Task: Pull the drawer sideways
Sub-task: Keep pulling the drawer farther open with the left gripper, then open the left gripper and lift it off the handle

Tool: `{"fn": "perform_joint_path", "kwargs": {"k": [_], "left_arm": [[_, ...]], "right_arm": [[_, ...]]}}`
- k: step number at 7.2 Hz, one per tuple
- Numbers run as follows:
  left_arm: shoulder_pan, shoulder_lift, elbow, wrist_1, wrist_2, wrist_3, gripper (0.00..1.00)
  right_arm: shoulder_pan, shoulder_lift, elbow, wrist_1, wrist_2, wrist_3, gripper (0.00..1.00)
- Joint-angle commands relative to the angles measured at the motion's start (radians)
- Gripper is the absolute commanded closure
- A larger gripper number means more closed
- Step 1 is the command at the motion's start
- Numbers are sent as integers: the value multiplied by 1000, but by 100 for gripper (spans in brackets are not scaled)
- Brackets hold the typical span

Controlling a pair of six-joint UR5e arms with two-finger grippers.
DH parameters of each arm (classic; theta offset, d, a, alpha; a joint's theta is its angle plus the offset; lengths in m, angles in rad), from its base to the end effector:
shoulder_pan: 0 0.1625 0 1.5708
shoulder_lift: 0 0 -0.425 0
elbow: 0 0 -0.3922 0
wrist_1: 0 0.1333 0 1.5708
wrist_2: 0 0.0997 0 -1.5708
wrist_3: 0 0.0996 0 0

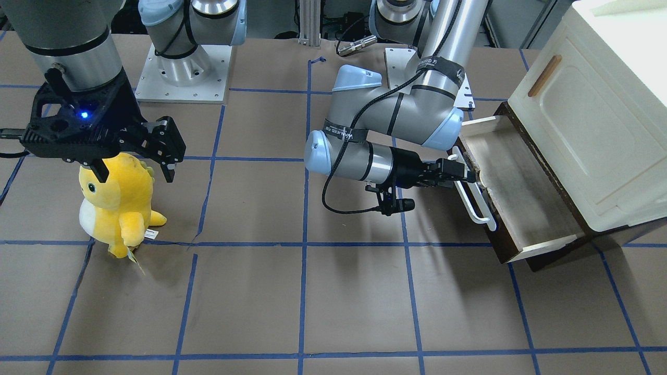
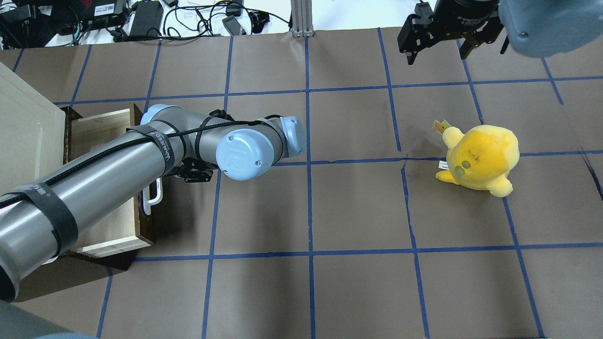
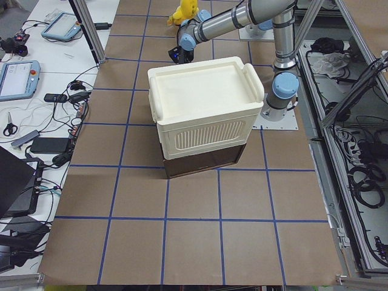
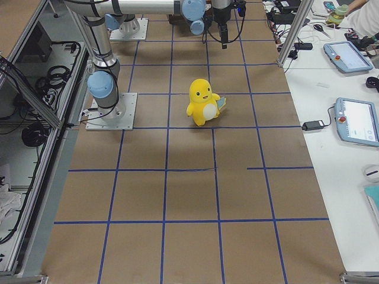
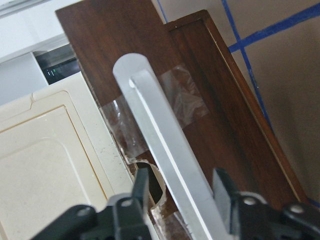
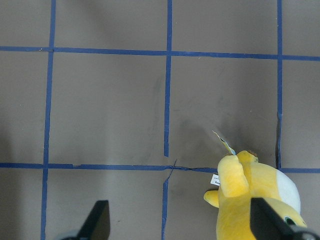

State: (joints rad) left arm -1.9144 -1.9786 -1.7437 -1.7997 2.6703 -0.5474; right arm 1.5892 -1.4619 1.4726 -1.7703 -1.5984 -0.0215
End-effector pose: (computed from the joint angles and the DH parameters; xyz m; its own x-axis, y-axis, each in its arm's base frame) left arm -0.2213 -0.4864 0.2341 -0.3004 0.3112 -0.9016 0.0890 0.9503 0.2984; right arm 0.1407 -0.5525 0.5017 -0.9989 -0.0343 0.0311 -0.0396 0.9816 -0.1871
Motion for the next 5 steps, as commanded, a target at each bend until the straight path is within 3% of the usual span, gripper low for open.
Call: {"fn": "perform_joint_path", "kwargs": {"k": [1, 3, 5], "left_arm": [[20, 75, 113, 2, -184, 64, 0], [82, 203, 182, 0, -448, 149, 0], [173, 344, 185, 0, -620, 255, 0]], "right_arm": [[0, 0, 0, 0, 0, 0, 0], [0, 0, 0, 0, 0, 0, 0], [0, 0, 0, 0, 0, 0, 0]]}}
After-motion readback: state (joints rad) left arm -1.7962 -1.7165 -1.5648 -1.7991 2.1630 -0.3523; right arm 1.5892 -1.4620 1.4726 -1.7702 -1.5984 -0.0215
